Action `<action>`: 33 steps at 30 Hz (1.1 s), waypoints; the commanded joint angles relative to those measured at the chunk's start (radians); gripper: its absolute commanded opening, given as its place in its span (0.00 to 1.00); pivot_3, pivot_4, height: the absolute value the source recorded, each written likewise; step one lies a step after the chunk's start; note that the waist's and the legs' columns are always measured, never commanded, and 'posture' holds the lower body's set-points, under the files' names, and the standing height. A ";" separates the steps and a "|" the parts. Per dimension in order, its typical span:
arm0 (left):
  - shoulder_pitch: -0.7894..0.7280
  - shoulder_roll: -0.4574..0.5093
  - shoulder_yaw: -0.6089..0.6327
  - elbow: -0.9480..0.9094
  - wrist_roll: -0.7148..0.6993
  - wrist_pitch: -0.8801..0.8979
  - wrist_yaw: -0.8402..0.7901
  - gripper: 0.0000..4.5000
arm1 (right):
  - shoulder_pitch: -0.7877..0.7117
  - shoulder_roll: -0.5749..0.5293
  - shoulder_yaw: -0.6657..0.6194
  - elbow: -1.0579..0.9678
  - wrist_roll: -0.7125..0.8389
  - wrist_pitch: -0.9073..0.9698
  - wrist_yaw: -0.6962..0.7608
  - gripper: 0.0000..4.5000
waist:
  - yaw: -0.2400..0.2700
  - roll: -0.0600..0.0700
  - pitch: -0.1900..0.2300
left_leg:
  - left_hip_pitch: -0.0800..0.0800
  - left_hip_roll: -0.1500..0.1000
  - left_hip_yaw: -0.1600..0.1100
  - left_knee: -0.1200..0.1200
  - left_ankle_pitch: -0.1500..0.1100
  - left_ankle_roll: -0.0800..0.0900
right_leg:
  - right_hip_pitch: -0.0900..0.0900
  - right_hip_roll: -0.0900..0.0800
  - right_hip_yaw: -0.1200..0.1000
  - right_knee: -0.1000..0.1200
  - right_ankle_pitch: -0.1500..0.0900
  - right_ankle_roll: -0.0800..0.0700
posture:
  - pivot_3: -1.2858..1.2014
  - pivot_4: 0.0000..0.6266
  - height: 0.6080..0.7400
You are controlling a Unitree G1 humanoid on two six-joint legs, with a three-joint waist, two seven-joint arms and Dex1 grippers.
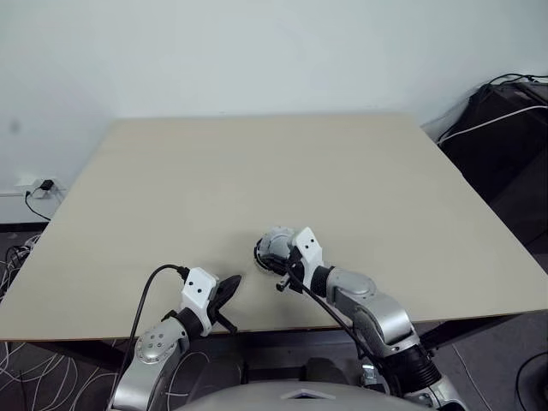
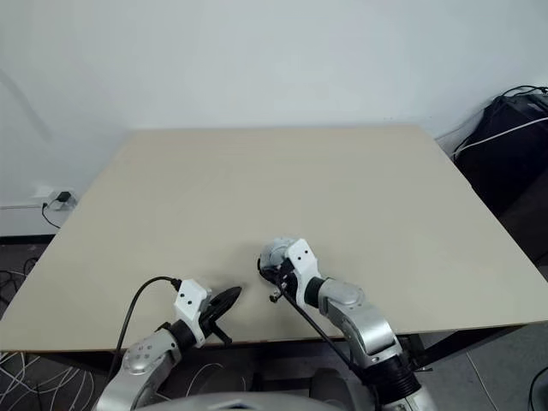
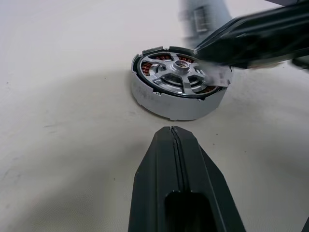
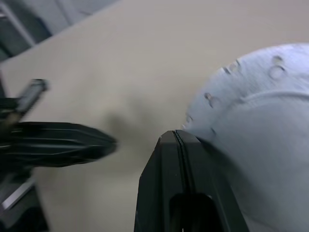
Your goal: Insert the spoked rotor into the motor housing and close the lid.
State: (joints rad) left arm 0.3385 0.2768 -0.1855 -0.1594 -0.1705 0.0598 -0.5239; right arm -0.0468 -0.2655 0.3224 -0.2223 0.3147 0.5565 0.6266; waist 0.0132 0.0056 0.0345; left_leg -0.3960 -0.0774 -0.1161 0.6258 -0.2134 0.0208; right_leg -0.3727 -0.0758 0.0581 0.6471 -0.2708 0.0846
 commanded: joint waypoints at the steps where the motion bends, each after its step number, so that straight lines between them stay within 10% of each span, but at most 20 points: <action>1: -0.007 -0.002 0.003 -0.048 -0.006 -0.012 0.002 0.00 | 0.015 -0.041 -0.003 -0.144 0.069 0.039 0.060 0.00 | 0.000 0.000 0.000 | 0.000 0.000 0.000 0.000 0.000 0.000 | 0.000 0.000 0.000 0.000 0.000 0.000 | 0.52 0.00 1.00; 10: -0.005 -0.003 -0.003 -0.055 -0.007 -0.004 0.000 0.00 | 0.088 -0.210 -0.026 -0.294 0.110 0.114 0.092 0.00 | 0.001 -0.002 -0.001 | 0.000 0.000 0.000 0.001 0.000 0.000 | 0.001 -0.002 0.000 0.000 0.000 0.000 | 0.52 0.00 1.00; 17: 0.000 -0.003 -0.004 -0.059 -0.007 0.001 0.002 0.00 | 0.101 -0.120 -0.106 -0.166 -0.048 -0.007 -0.143 0.00 | 0.004 -0.003 -0.001 | 0.000 0.000 0.000 0.001 0.000 0.000 | 0.001 -0.002 0.000 -0.001 0.000 0.000 | 0.52 0.00 1.00; 33: 0.005 0.000 0.001 -0.056 -0.007 -0.004 0.001 0.00 | 0.055 -0.022 -0.092 -0.082 -0.077 -0.054 -0.163 0.00 | 0.001 -0.002 -0.002 | 0.000 0.000 0.000 0.001 0.000 0.000 | 0.001 -0.001 0.000 0.000 0.000 0.000 | 0.52 0.00 1.00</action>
State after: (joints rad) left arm 0.3514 0.2771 -0.1878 -0.1718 -0.1706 0.0631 -0.5235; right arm 0.0350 -0.2985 0.2304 -0.3041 0.2406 0.5269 0.4654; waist 0.0146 0.0036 0.0328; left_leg -0.3957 -0.0774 -0.1160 0.6266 -0.2135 0.0209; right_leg -0.3716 -0.0763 0.0581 0.6467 -0.2710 0.0848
